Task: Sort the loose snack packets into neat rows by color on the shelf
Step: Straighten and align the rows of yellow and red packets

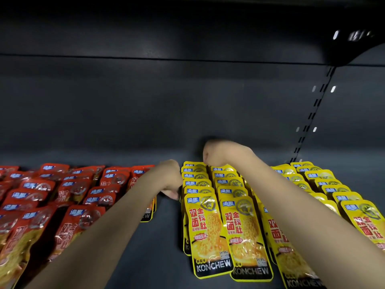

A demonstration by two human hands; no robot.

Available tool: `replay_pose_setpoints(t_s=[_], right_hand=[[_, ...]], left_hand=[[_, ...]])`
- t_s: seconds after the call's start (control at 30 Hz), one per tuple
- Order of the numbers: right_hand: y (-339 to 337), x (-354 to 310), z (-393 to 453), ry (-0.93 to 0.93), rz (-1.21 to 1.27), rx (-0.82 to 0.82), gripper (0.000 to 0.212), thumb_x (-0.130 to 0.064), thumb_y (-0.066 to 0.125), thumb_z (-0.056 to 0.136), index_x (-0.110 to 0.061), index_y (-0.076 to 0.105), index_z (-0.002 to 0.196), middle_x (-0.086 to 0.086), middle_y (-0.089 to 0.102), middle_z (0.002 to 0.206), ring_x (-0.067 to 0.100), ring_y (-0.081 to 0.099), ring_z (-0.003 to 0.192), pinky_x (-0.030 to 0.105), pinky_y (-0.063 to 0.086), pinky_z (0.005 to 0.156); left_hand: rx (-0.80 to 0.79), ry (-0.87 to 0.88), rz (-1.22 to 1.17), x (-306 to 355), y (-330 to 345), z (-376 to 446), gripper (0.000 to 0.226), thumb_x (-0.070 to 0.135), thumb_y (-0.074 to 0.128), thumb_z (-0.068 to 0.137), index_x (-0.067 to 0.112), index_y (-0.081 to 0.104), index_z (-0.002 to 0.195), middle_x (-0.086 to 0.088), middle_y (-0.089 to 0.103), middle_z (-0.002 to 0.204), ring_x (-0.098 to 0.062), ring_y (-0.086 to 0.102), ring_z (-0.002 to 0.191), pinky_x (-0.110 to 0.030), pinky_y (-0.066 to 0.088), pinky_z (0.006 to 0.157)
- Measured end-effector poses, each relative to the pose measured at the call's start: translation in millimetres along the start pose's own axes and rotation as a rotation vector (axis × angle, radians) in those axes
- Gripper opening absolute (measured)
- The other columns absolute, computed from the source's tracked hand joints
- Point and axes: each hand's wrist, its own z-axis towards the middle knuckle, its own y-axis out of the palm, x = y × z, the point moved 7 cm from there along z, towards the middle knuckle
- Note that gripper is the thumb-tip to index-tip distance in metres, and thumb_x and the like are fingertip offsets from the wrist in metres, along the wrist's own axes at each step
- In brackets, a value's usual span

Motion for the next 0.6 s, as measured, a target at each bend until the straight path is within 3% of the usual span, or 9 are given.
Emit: replay_pose_setpoints(t_s=[0.1,0.2,0.27,0.33,0.5,0.6], right_hand=[[4.1,1.3,3.9,0.018,-0.006,0.005,0.024,-0.007,0.048,0.083,-0.012,0.047,0.059,0.004,0.044,0.061,0.026,0.047,0.067,0.025,0.036,0.052],[6.2,2.3,6.0,0.018,-0.009,0.012,0.012,-0.01,0.048,0.085,-0.011,0.056,0.075,0.003,0.051,0.067,0.026,0.054,0.074,0.029,0.043,0.063],[5.3,2.4,5.5,0.021,-0.026,0.027,0.012,-0.009,0.047,0.086,-0.011,0.053,0.076,0.002,0.047,0.066,0.026,0.053,0.076,0.03,0.042,0.065],[2.5,0.7,3.5,0.022,-0.049,0.044,0.011,-0.008,0.045,0.086,-0.01,0.05,0.076,0.002,0.046,0.067,0.027,0.052,0.078,0.029,0.041,0.066],[0.3,-4.2,0.6,0.032,-0.083,0.043,0.004,-0.009,0.047,0.088,-0.01,0.051,0.088,0.005,0.051,0.083,0.026,0.052,0.083,0.03,0.043,0.069],[1.0,-5.1,2.9,0.028,-0.071,0.035,0.004,-0.009,0.047,0.087,-0.009,0.051,0.086,0.005,0.05,0.078,0.027,0.053,0.082,0.029,0.042,0.068]], left_hand=[[-0.021,0.042,-0.047,1.5,7.7,5.0,0.018,0.002,0.054,0.087,0.001,0.062,0.104,-0.015,0.071,0.093,-0.027,0.071,0.082,-0.039,0.058,0.08],[0.029,0.072,0.001,-0.7,6.8,7.7,0.025,0.003,0.049,0.089,0.001,0.06,0.111,-0.016,0.068,0.108,-0.029,0.067,0.093,-0.039,0.055,0.086],[0.015,0.06,-0.03,-3.6,8.3,8.3,0.028,0.0,0.05,0.087,0.002,0.059,0.114,-0.013,0.068,0.108,-0.025,0.067,0.087,-0.033,0.056,0.083],[-0.016,0.054,-0.082,-7.3,12.5,10.7,0.032,-0.002,0.054,0.086,0.005,0.059,0.116,-0.011,0.071,0.102,-0.025,0.07,0.083,-0.037,0.057,0.081],[-0.021,0.046,-0.143,-5.6,14.3,6.8,0.029,-0.003,0.058,0.087,0.009,0.064,0.113,-0.007,0.073,0.099,-0.019,0.069,0.066,-0.035,0.059,0.075],[-0.016,0.047,-0.139,-4.5,14.5,5.7,0.028,-0.001,0.06,0.087,0.009,0.064,0.114,-0.006,0.072,0.101,-0.016,0.066,0.062,-0.033,0.059,0.072]])
